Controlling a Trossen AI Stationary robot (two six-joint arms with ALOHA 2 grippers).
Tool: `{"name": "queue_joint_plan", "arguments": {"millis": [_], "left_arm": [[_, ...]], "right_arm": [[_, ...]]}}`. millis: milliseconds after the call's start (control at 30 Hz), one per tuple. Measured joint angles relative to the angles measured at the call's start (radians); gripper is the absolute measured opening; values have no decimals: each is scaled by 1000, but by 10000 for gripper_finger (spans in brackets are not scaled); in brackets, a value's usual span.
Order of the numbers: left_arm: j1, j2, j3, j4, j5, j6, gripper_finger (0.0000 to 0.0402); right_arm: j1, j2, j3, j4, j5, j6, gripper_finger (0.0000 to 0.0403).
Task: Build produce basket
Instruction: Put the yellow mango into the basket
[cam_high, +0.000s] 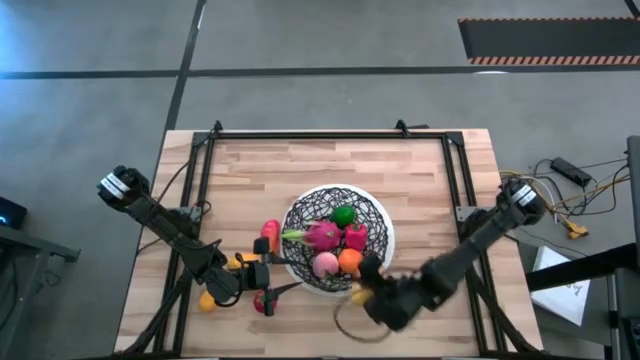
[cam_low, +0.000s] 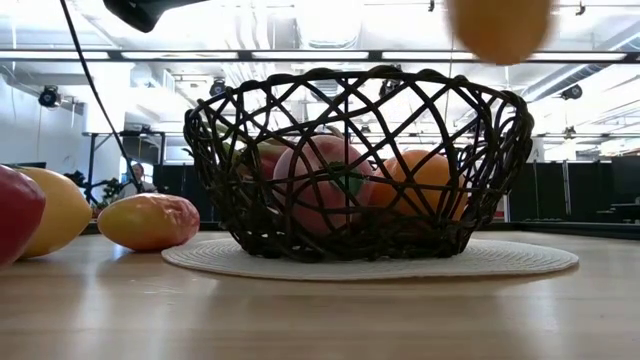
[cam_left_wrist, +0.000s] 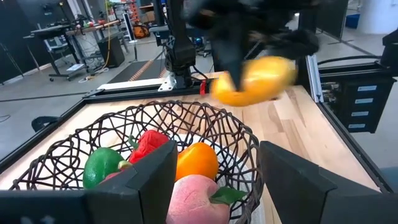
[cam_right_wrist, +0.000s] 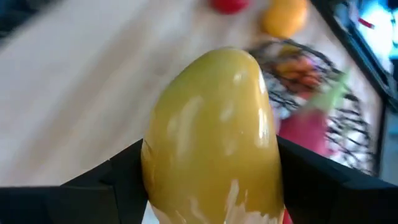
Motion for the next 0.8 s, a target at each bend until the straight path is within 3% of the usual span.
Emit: {"name": "queue_joint_plan", "arguments": {"millis": [367,500,633,800], "left_arm": [[0,0,-1,0,1,-1,212],[0,0,-1,0,1,-1,212],[0,0,-1,0,2,-1,212],[0,0,-1,0,2,0,212]], "right_arm": [[-382,13,-2,6,-16,18,285],[-507,43,-3,51,-87,19,289],[-593,70,-3,88,-190,17,289],[-648,88,-2,127,-222,17,301]]}}
